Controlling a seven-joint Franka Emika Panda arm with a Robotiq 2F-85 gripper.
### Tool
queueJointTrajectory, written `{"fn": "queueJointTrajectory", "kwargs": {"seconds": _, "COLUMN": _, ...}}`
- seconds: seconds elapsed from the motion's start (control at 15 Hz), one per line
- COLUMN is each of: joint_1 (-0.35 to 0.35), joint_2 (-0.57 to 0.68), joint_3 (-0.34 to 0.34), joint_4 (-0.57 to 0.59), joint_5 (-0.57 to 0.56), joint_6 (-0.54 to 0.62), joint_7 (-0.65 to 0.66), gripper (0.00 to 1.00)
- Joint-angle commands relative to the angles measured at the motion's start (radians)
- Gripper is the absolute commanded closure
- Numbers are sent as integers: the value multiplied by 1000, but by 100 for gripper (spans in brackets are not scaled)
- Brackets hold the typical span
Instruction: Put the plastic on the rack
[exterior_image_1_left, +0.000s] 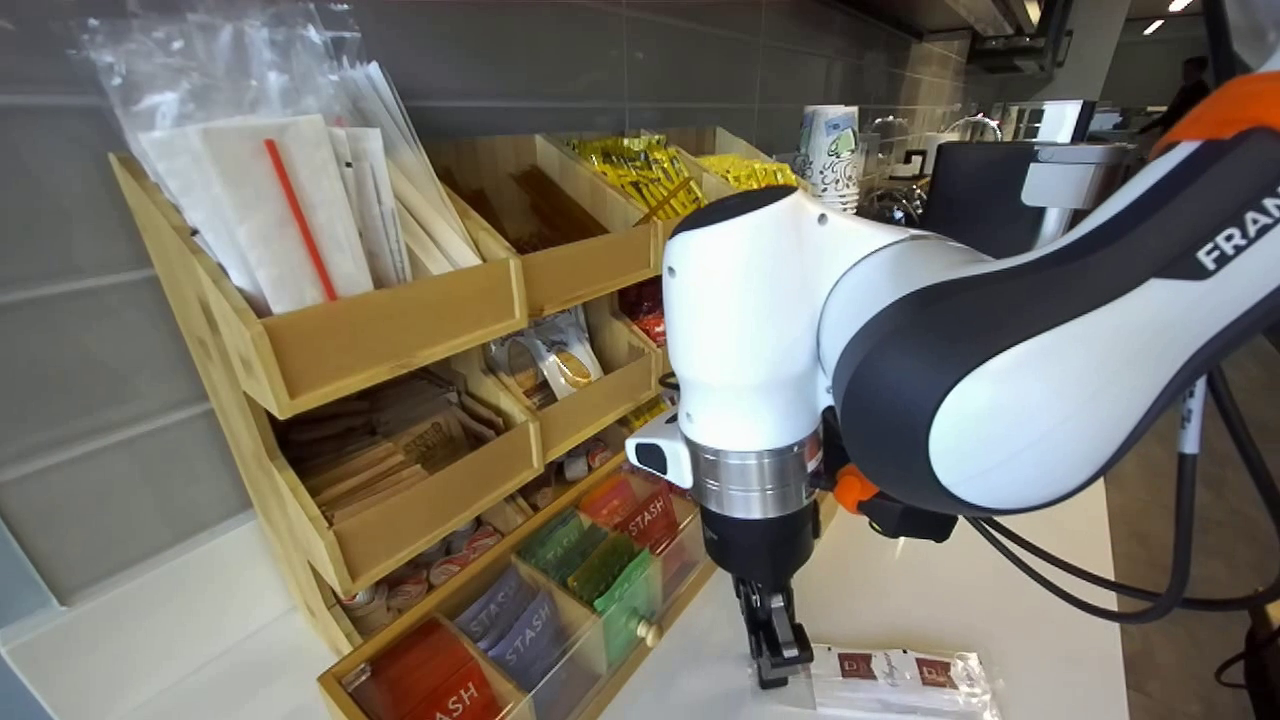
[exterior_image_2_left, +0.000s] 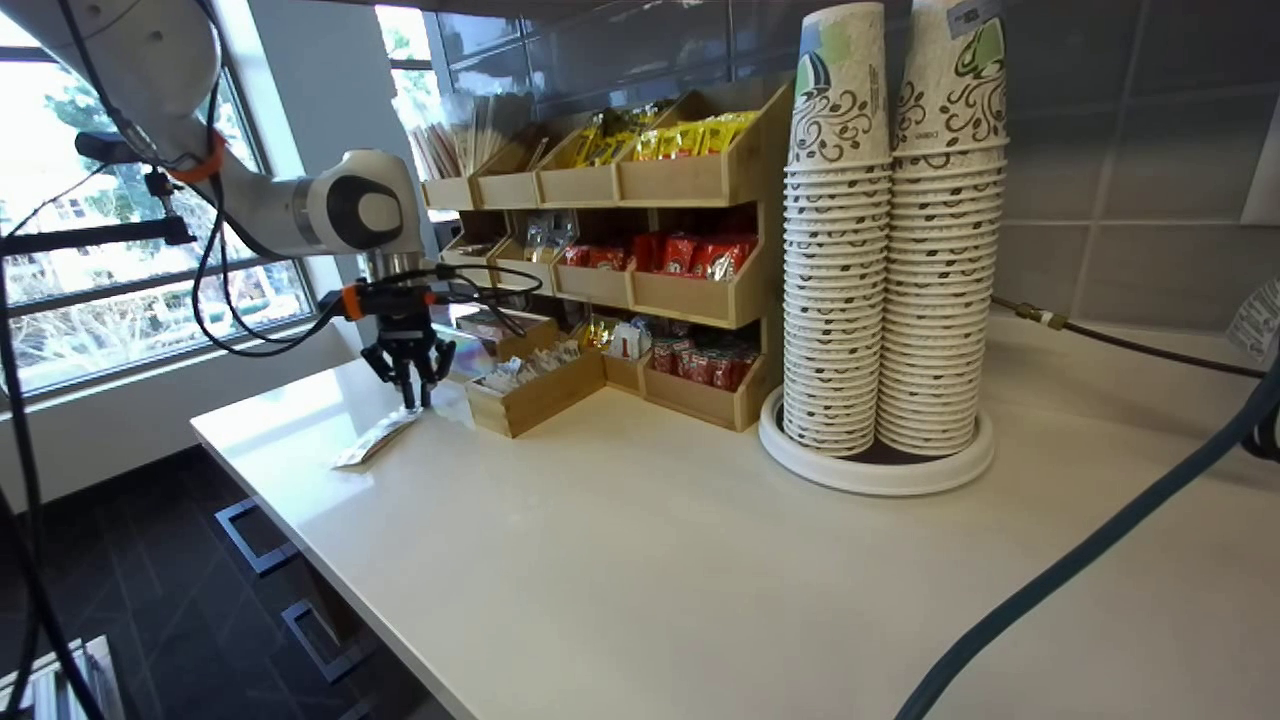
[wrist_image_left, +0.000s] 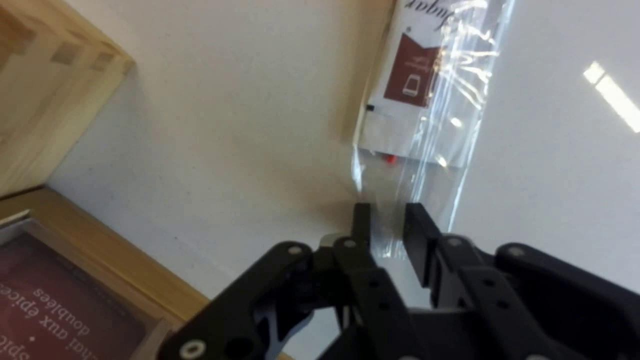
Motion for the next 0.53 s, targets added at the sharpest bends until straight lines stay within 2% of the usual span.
{"fn": "queueJointTrajectory", "kwargs": {"seconds": 0.0, "joint_1": -3, "joint_2": 15, "joint_3": 3, "joint_4": 13, "joint_5": 36, "joint_6": -6, "joint_7": -35, "gripper": 100}}
{"fn": "queueJointTrajectory", "kwargs": {"seconds": 0.2, "joint_1": -10, "joint_2": -28, "joint_3": 9, "joint_4": -14, "joint_5": 48, "joint_6": -6, "joint_7": -51, "gripper": 100}}
{"fn": "queueJointTrajectory", "kwargs": {"seconds": 0.47, "joint_1": -20, "joint_2": -145, "joint_3": 18, "joint_4": -77, "joint_5": 75, "joint_6": -8, "joint_7": -109, "gripper": 100}}
